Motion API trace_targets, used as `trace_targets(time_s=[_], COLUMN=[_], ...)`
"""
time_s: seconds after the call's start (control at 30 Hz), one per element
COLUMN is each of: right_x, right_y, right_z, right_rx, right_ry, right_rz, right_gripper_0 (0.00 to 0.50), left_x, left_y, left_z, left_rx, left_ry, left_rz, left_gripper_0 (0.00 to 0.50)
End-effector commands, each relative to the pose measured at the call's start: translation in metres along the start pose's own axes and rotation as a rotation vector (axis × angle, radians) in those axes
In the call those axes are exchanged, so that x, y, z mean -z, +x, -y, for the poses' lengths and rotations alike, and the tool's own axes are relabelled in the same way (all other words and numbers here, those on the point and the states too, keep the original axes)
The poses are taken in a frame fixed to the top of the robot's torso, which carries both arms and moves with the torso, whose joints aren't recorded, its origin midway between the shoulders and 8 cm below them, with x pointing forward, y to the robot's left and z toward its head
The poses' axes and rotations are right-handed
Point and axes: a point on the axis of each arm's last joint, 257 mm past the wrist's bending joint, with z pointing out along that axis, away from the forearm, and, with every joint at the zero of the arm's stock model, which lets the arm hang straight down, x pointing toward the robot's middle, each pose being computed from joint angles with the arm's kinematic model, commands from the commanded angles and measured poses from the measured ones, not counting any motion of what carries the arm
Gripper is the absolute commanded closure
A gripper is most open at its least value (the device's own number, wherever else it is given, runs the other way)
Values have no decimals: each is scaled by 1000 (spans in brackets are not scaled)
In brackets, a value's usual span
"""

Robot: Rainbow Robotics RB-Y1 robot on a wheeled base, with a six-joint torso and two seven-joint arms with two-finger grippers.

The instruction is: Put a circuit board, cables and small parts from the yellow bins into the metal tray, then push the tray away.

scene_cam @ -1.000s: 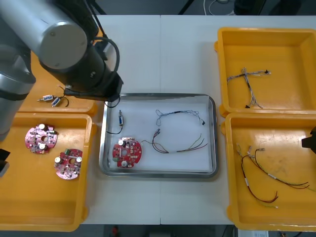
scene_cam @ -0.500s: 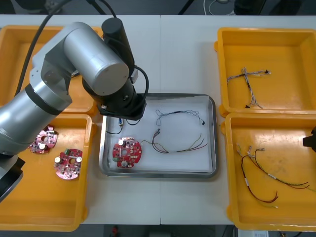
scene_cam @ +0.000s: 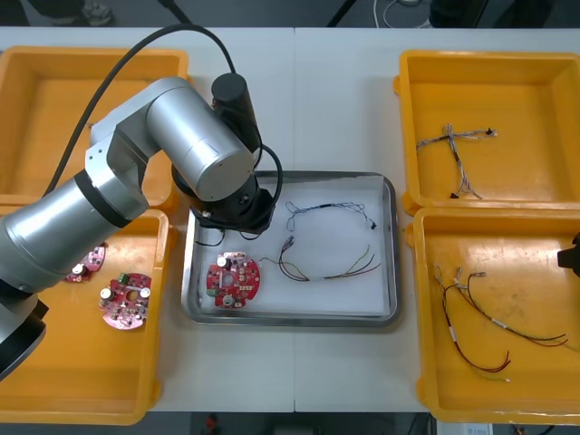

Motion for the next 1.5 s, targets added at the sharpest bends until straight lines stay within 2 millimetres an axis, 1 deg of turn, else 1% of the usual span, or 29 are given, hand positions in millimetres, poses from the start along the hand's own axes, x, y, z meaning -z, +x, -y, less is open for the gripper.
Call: trace_targets(time_s=[0.03,0.07,0.1,0.13,0.17,0.2,0.23,0.57,0.67,0.77,0.83,0.9,1.0,1.13,1.2,1.3,1.4,1.43,1.47,1.5], right_x=[5,5,5,5,5,5,6,5,5,8,10,13,15,16,19,23,25,26,27,29], right_y=[2,3,3,3,2,2,2,3,3,0,-2,-3,-3,-4,-6,-7,-6,-5,-5,-5], right_z=[-3,-4,-4,-4,-4,-4,-4,-5,-7,-11,-18,-26,-36,-57,-71,-98,-117,-126,-131,-141], right_rx=[-17,-16,-15,-14,-13,-15,-14,-12,-4,19,46,79,124,203,255,347,424,460,477,525], right_ry=[17,16,16,16,16,15,16,17,14,14,9,4,-5,-28,-46,-101,-140,-156,-165,-182], right_rz=[8,7,6,7,8,9,9,7,7,19,25,33,37,40,49,48,40,37,35,36], right_gripper_0=[0,0,0,0,0,0,0,0,0,0,0,0,0,0,0,0,0,0,0,0], left_x=[13,13,13,13,13,13,13,14,20,32,44,57,72,94,106,124,134,138,139,141], left_y=[-21,-21,-22,-22,-23,-24,-24,-25,-28,-29,-28,-27,-26,-23,-20,-25,-26,-25,-25,-22], left_z=[20,19,21,21,21,22,22,21,21,17,13,9,2,-13,-23,-34,-46,-55,-58,-68], left_rx=[7,7,10,10,10,11,11,25,31,40,47,49,55,64,72,79,63,63,63,64], left_ry=[16,15,19,20,23,25,25,25,28,24,18,15,13,8,15,45,56,57,58,60], left_rz=[57,58,60,61,66,67,67,72,79,76,72,67,63,54,48,84,120,133,138,143], left_gripper_0=[496,481,316,231,83,7,0,0,0,0,0,0,0,0,0,0,0,0,0,0])
